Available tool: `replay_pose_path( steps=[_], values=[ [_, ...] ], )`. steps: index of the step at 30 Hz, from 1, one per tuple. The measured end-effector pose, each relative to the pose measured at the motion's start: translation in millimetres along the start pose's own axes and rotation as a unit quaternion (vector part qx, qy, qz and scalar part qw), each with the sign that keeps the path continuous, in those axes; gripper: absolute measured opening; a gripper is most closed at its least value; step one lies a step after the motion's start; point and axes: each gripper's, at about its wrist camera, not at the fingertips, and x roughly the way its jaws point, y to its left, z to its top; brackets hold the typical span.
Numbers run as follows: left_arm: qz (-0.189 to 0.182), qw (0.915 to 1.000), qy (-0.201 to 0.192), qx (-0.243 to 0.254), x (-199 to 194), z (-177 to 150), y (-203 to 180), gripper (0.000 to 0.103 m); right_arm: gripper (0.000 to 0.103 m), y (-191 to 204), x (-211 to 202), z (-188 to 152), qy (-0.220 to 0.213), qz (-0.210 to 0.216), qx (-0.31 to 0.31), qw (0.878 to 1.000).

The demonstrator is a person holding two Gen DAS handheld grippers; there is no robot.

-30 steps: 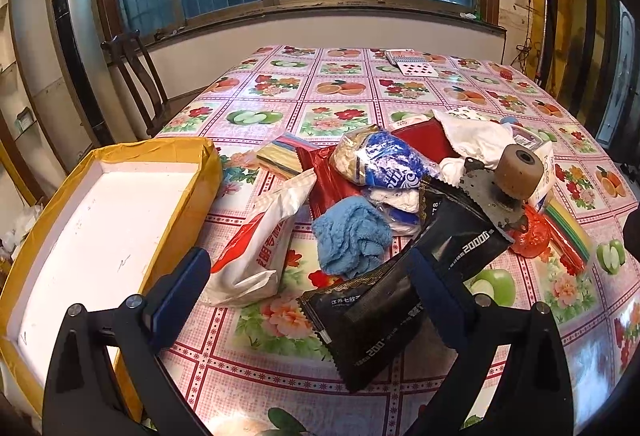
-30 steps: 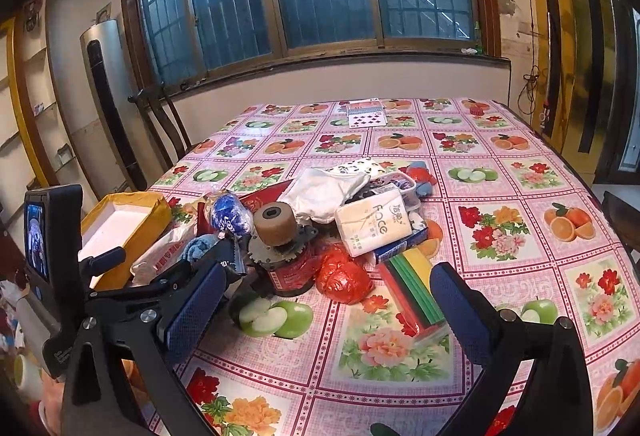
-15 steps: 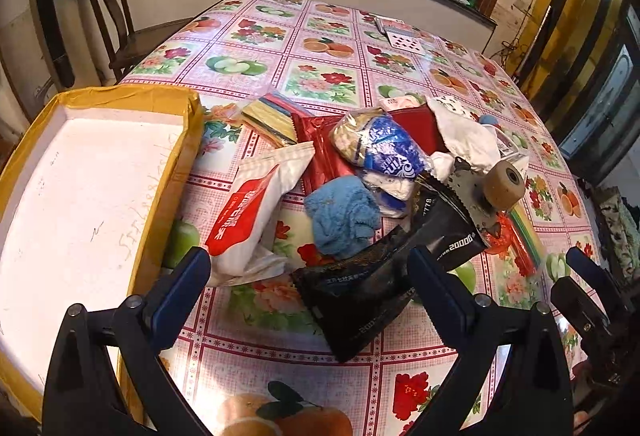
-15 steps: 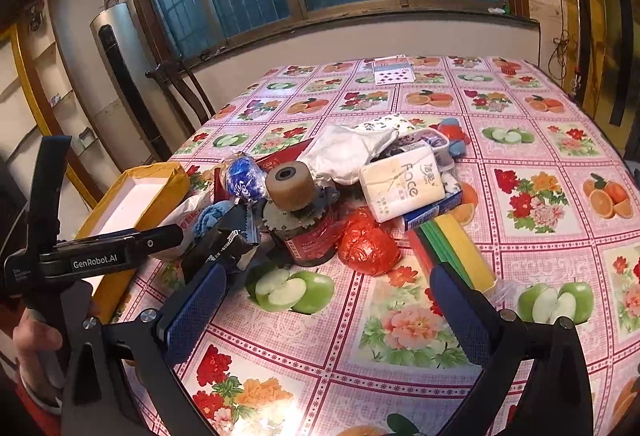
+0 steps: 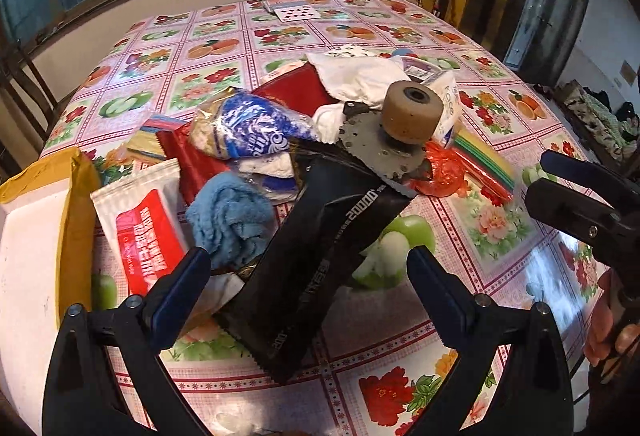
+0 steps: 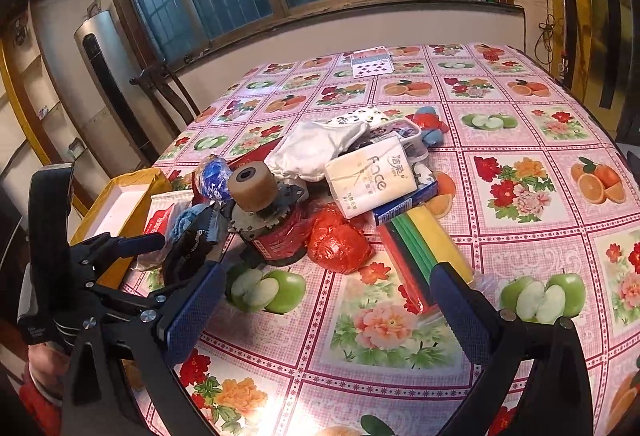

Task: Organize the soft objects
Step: 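Reach left gripper to black snack bag while right gripper reaches 'face' tissue pack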

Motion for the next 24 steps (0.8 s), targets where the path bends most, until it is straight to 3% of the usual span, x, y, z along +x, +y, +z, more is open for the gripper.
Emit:
replay_pose_path(
  steps=[3,8,17,19,24],
  values=[
    [-0.018,0.9998,0.008,0.006,6.1,1.1,0.8,0.099,0.103,-4.0,-2.6,0.7,-0.004,0.0,0.007,1.0],
    [0.024,0.9994,0.019,0.017,15.0,-0.3,7.7,0.099,0.103,-8.2,-3.5,-0.4,-0.004,0.002,0.015,1.0],
    [0.031,0.9973,0.042,0.052,26.8,-6.4,-0.2,0.096,0.102,-6.1,0.2,4.1,-0.002,0.009,0.002,1.0],
    [0.021,0.9977,0.049,0.042,28.4,-6.5,1.4,0.088,0.102,-4.9,3.0,5.5,0.001,-0.005,-0.008,1.0],
    [0.023,0.9979,0.046,0.039,27.1,-6.0,1.1,0.086,0.098,-3.7,20.7,18.8,0.02,-0.053,-0.063,0.996]
  ],
)
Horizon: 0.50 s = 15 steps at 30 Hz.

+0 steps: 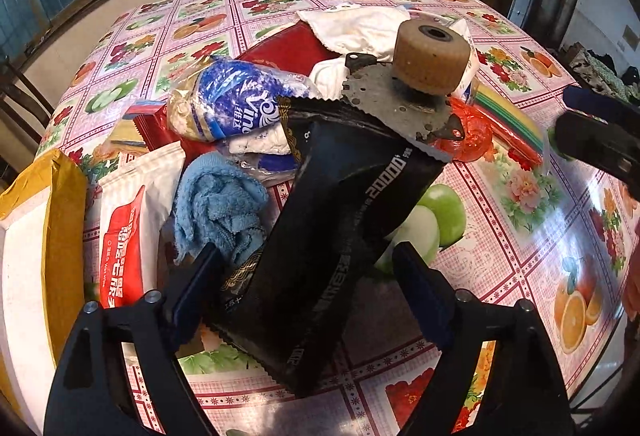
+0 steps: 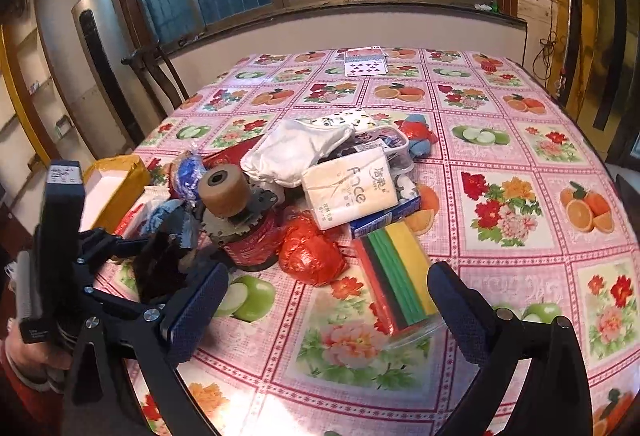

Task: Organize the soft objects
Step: 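Reach left gripper to black snack bag while right gripper reaches 'face' tissue pack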

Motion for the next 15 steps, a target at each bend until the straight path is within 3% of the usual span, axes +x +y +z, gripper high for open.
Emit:
replay_pose_path(
  steps=[4,10,15],
  values=[
    [0.001,1.0,0.0,-0.006,0.4,1.7,-0.7,0.086,0.085,-18.1,24.5,22.9,0.021,0.009,0.002,1.0],
    [-0.002,1.0,0.001,-0.001,0.5,2.3,-5.4,0.086,0.085,-16.7,53.0,40.6,0.048,0.005,-0.062,0.997],
    [-0.002,1.0,0.005,-0.007,3.9,5.2,-4.9,0.086,0.085,-13.2,66.0,48.0,0.057,0.008,-0.067,0.996]
  ],
)
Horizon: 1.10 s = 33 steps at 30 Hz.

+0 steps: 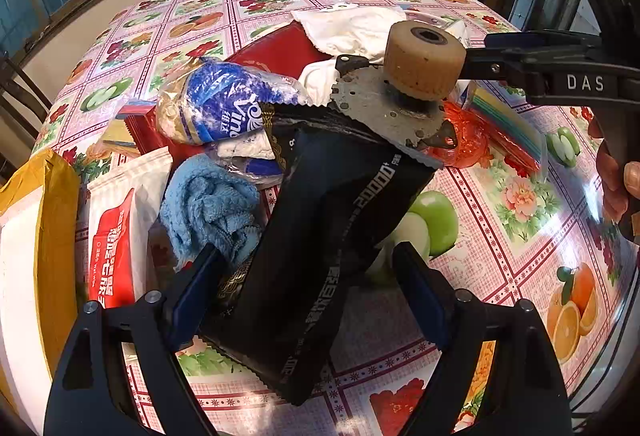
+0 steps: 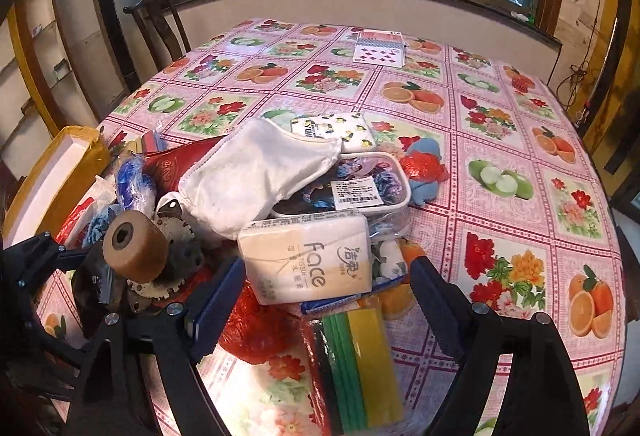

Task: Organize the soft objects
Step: 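Reach left gripper to black snack bag while right gripper reaches 'face' tissue pack, then close left gripper on black snack bag while right gripper closes on tissue pack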

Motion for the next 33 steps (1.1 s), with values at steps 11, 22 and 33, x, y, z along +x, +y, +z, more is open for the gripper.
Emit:
replay_pose_path(
  steps=[11,22,33],
  values=[
    [-0.004,1.0,0.0,-0.003,2.0,0.9,-0.9,0.086,0.065,-0.3,22.9,2.4,0.019,0.03,0.008,0.999],
    [-0.03,0.999,0.006,-0.034,0.6,1.6,10.0,0.043,0.064,-15.8,0.5,-12.5,-0.005,0.06,0.058,0.996],
    [-0.074,0.9969,-0.01,-0.026,-26.0,-14.1,0.6,0.037,0.064,-1.4,-58.9,-30.3,-0.043,0.072,0.055,0.995]
  ],
)
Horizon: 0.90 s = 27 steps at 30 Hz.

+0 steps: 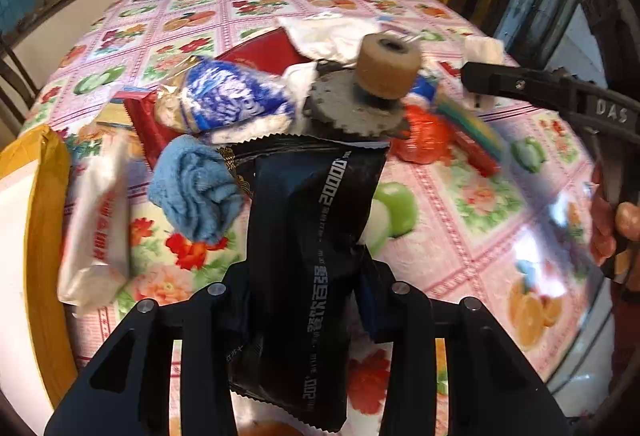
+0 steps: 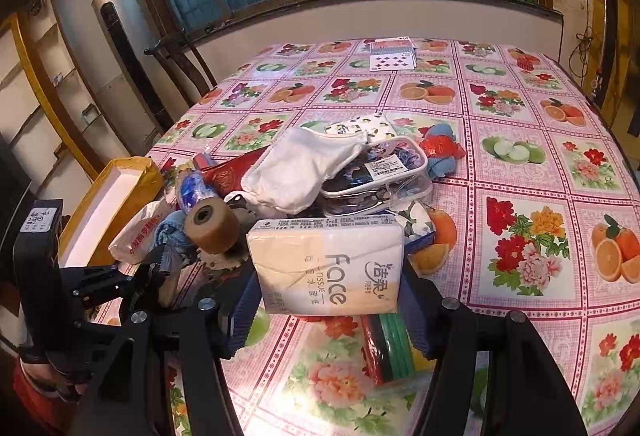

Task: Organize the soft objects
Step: 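Close left gripper on black snack bag while right gripper closes on tissue pack, then carry both items into the yellow-rimmed box and open both grippers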

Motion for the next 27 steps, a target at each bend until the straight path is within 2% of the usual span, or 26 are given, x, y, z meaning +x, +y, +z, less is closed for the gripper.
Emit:
replay_pose_path(
  steps=[2,6,10,14,16,19,22,25,27],
  values=[
    [-0.057,0.9984,0.0,-0.004,-6.8,0.3,-2.0,0.038,0.064,0.5,-7.6,-0.4,-0.005,0.001,0.003,1.0],
    [-0.11,0.9938,-0.01,0.01,-19.8,-3.9,-8.3,0.038,0.064,-0.6,-16.2,-4.1,-0.011,0.003,0.012,1.0],
    [-0.111,0.9937,-0.017,0.006,-32.2,-7.1,-2.2,0.038,0.064,5.3,-20.8,-5.4,-0.016,0.024,0.018,0.999],
    [-0.129,0.9914,-0.02,-0.001,-47.7,-10.1,6.4,0.038,0.064,33.6,-27.0,0.5,-0.022,0.037,-0.009,0.999],
    [-0.136,0.99,-0.036,-0.011,-64.3,-9.2,16.8,0.038,0.064,51.4,-25.8,5.8,-0.02,0.049,-0.022,0.998],
    [-0.123,0.9905,-0.056,-0.023,-89.0,-6.9,36.7,0.038,0.064,82.8,-19.4,16.3,-0.016,0.075,-0.04,0.996],
    [-0.104,0.9903,-0.075,-0.053,-114.6,-6.3,72.0,0.038,0.064,123.0,-7.1,29.8,-0.01,0.104,-0.062,0.993],
    [-0.039,0.9923,-0.086,-0.08,-131.4,-6.8,108.1,0.038,0.064,170.7,15.4,43.7,0.002,0.121,-0.087,0.989],
    [0.012,0.9899,-0.088,-0.111,-136.0,-7.4,139.0,0.038,0.064,203.7,38.8,53.0,0.017,0.133,-0.1,0.986]
  ],
)
